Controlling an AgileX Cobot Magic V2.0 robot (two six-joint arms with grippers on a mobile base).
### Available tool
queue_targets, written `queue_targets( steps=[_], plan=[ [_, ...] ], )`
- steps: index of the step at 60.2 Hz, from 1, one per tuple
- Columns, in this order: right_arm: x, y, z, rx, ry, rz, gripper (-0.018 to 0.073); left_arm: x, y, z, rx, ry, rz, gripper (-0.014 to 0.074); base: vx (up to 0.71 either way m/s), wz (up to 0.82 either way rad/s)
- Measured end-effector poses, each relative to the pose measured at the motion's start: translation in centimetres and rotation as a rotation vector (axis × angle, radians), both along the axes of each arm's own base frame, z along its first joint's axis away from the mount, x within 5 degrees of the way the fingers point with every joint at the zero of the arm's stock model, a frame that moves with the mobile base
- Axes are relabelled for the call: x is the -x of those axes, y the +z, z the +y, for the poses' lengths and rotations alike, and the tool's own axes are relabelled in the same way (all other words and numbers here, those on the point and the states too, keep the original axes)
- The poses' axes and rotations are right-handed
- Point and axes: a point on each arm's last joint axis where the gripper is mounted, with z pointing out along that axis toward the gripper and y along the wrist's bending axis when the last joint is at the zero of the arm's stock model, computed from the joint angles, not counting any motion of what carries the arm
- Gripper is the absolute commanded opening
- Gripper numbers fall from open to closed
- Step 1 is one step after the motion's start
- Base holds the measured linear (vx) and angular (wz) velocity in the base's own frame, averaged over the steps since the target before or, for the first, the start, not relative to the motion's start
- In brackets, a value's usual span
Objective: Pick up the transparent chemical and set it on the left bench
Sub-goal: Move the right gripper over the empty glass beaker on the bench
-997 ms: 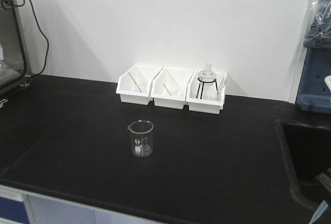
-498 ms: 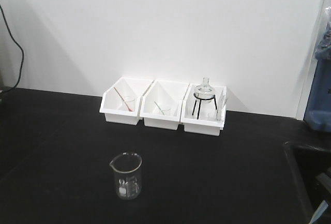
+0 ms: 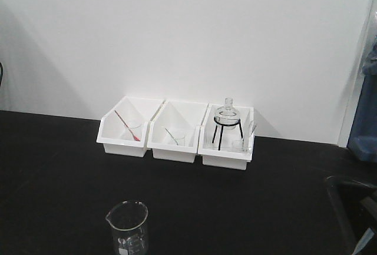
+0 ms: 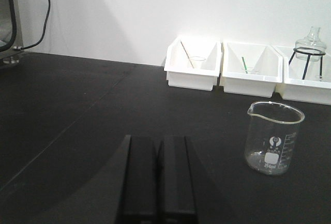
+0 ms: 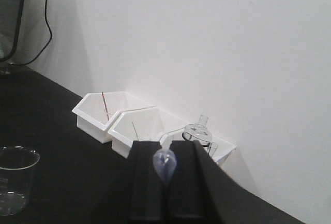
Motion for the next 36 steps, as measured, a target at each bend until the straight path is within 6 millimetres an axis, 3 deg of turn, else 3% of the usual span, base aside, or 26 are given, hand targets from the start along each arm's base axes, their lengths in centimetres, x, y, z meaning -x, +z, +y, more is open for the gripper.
queue_targets(
  steps=[36],
  plan=[
    [-0.37, 0.03, 0.64, -0.017, 0.076, -0.012, -0.0004, 0.0, 0.0, 0.0, 0.0, 0.0, 0.0, -0.0004, 0.03, -0.02]
  ],
)
